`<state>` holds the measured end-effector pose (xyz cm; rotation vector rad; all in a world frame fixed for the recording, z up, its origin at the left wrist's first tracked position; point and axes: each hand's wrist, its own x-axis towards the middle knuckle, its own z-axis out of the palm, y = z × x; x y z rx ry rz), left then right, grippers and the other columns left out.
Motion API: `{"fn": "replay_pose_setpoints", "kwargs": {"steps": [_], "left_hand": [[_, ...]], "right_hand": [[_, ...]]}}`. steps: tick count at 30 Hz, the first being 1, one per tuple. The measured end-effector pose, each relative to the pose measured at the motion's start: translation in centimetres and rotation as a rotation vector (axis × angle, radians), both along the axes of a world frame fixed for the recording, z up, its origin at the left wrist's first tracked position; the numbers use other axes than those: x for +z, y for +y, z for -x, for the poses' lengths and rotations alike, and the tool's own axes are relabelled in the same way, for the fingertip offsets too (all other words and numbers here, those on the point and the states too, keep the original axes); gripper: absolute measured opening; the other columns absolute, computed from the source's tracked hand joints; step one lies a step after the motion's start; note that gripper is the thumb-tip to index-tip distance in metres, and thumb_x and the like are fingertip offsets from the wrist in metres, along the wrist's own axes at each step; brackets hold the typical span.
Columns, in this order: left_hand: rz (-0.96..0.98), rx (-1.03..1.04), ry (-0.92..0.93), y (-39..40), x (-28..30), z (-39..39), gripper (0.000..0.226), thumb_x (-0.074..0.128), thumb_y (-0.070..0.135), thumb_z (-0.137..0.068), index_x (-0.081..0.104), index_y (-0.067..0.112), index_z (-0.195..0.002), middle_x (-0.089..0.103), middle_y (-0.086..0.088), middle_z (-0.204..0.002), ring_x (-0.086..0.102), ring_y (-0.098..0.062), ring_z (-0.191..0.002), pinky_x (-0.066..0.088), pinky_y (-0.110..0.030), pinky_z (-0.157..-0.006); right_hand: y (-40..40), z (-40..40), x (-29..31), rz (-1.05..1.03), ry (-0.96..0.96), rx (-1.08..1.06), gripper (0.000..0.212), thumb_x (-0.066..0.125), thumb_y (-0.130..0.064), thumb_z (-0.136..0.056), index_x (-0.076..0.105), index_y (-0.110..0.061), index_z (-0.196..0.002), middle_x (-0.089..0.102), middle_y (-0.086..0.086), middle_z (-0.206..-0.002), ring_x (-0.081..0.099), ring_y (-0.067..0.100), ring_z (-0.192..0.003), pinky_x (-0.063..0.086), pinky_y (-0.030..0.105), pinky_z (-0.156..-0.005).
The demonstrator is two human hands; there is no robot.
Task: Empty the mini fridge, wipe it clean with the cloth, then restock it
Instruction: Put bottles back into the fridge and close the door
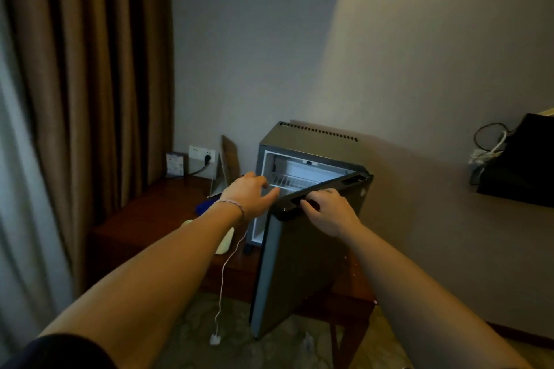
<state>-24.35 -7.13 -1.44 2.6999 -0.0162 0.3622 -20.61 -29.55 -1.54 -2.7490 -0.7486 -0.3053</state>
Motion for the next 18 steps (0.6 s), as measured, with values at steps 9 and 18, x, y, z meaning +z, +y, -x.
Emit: {"fn": "replay_pose_setpoints", "kwargs": {"steps": [9, 18], "left_hand": [[-0.085, 0.076, 0.053, 1.0, -1.0, -7.5, 0.050, 0.043, 0.060, -0.096, 0.047, 0.024, -0.130, 0.045, -0.004, -0.124, 0.048, -0.023, -0.113, 0.051, -0.043, -0.094], [-0.139, 0.185, 0.036, 2.1, -1.2, -17.8, 0.056, 0.036, 0.056, -0.100, 0.041, 0.018, -0.140, 0.034, -0.011, -0.139, 0.034, -0.031, -0.129, 0.044, -0.046, -0.104]], "right_hand": [[2.7, -9.3, -2.3, 0.023, -0.107, 0.011, 0.050, 0.042, -0.057, -0.099, 0.046, -0.033, -0.143, 0.046, -0.004, -0.145, 0.040, 0.017, -0.136, 0.032, 0.045, -0.115], [2.2, -19.2, -2.8, 0.058, -0.221, 0.003, 0.054, 0.032, -0.058, -0.101, 0.041, -0.030, -0.147, 0.044, -0.003, -0.143, 0.037, 0.020, -0.131, 0.034, 0.039, -0.109]]}}
